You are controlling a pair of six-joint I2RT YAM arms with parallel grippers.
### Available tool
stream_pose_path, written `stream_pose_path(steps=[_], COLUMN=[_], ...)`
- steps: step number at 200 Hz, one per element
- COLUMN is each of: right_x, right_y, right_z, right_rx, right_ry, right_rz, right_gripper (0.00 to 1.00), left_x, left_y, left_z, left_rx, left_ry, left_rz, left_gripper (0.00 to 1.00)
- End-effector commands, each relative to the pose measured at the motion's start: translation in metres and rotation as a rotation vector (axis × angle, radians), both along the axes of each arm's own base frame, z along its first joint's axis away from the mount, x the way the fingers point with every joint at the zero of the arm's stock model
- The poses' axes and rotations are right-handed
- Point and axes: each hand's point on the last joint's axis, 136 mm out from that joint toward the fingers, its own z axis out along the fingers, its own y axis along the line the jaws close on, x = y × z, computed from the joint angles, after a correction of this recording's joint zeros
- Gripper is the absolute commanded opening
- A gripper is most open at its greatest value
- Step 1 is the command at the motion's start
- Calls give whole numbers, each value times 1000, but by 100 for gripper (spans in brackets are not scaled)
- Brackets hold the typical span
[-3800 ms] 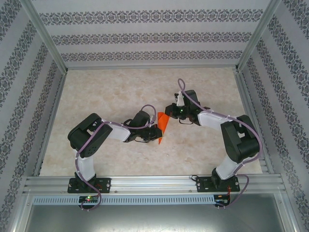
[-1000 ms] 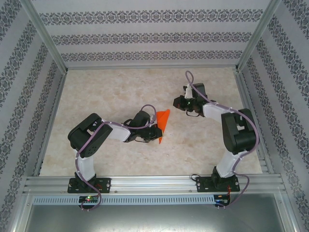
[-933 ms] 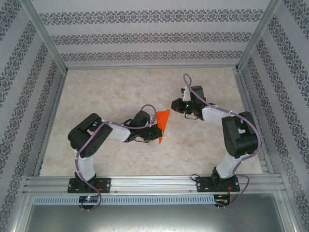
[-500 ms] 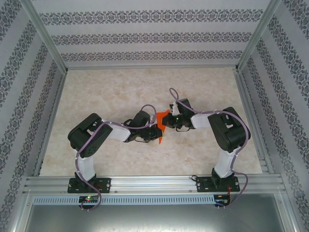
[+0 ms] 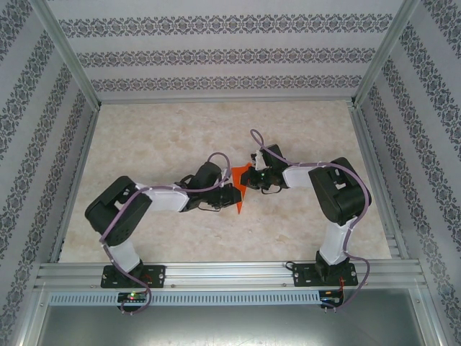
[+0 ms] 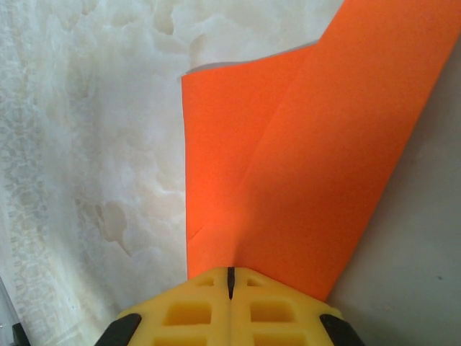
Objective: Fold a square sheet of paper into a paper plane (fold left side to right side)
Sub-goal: Fold the wing for the fifth time at the center of the table.
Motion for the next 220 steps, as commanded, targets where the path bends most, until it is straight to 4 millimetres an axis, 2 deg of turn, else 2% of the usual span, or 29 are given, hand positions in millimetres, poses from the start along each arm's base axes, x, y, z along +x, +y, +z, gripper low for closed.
stream_pose_path(steps=[1,45,95,176,220], right_x=[-8,-7,-8,-8,-10], right_y=[-11,-12,-12,-12,-17], right_z=[-23,-22,-23,-21,-26], right_rx=[-94,-108,-117,-127,-169], right_ry=[41,39,41,38,53], right_rz=[-6,0,5,8,16], right_gripper=[0,0,0,0,0], left_x=[-12,-25,-24,-24,-25], left_y=[-1,-18,-26,-15,-11], left_z=[8,5,-11,-38,-39], left_rx=[24,-25,-6,53,59], left_ry=[1,93,117,144,140], left_rz=[-43,-100,-108,-65,-51], left_gripper=[16,16,16,13,12])
